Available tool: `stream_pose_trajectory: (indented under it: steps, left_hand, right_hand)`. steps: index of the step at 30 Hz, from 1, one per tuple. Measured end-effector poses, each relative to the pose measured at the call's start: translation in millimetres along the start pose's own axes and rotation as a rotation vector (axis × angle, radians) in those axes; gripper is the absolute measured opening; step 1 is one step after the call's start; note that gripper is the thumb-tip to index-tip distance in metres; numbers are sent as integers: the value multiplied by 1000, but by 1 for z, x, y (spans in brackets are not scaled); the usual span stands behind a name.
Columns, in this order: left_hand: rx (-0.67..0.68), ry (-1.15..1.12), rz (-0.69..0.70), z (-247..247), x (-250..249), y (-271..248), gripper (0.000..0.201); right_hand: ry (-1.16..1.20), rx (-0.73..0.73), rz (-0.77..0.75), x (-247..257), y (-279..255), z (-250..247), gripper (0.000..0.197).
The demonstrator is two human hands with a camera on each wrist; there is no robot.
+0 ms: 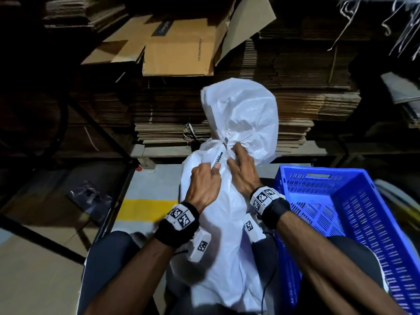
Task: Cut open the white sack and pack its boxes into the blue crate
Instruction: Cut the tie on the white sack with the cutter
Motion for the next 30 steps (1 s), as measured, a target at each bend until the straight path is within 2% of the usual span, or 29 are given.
stream_pose_trajectory:
  steps: [2,5,6,11,13,17,21,26,30]
  left_hand:
    - [-17,-19,-18,-4,-6,3,44]
    - [-22,2,2,-3,-7,-5,41]
    - [-33,-2,10,-3,-8,-9,39]
    - [-71,24,-2,-6,-10,-1,43]
    - [-61,44,22,-5,-10,-5,44]
    - [-79,28,-14,-6,-11,1,43]
    - [-82,40,33,-2,-11,-9,40]
    - [-67,45,-28,-6,-20,1,40]
    - [-162,-27,0,-24,-17,-10,37]
  right_hand:
    - [-22,-3,-16,6,0,3,36]
    - [-2,-4,20,-4,0,-1,10]
    - [2,-4,19,-6,1,-1,7]
    - [-6,-16,-3,-2,4,1,29]
    - [9,-38,-9,-4,6,-2,26]
    - [-4,-25,2,-2,7,2,23]
    - [29,-52,5,-10,8,-6,24]
    - [6,-29,25,-8,5,-1,28]
    - [21,-106,174,-25,2,-13,14]
Point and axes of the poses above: each hand's wrist, its own y-axis towards the middle knuckle, its own z-axis out of the palm, x = y × z, the point moved 3 cm from there along y, towards the middle knuckle, and after that the axes turned 10 degrees about y, right-handed, at the moved point
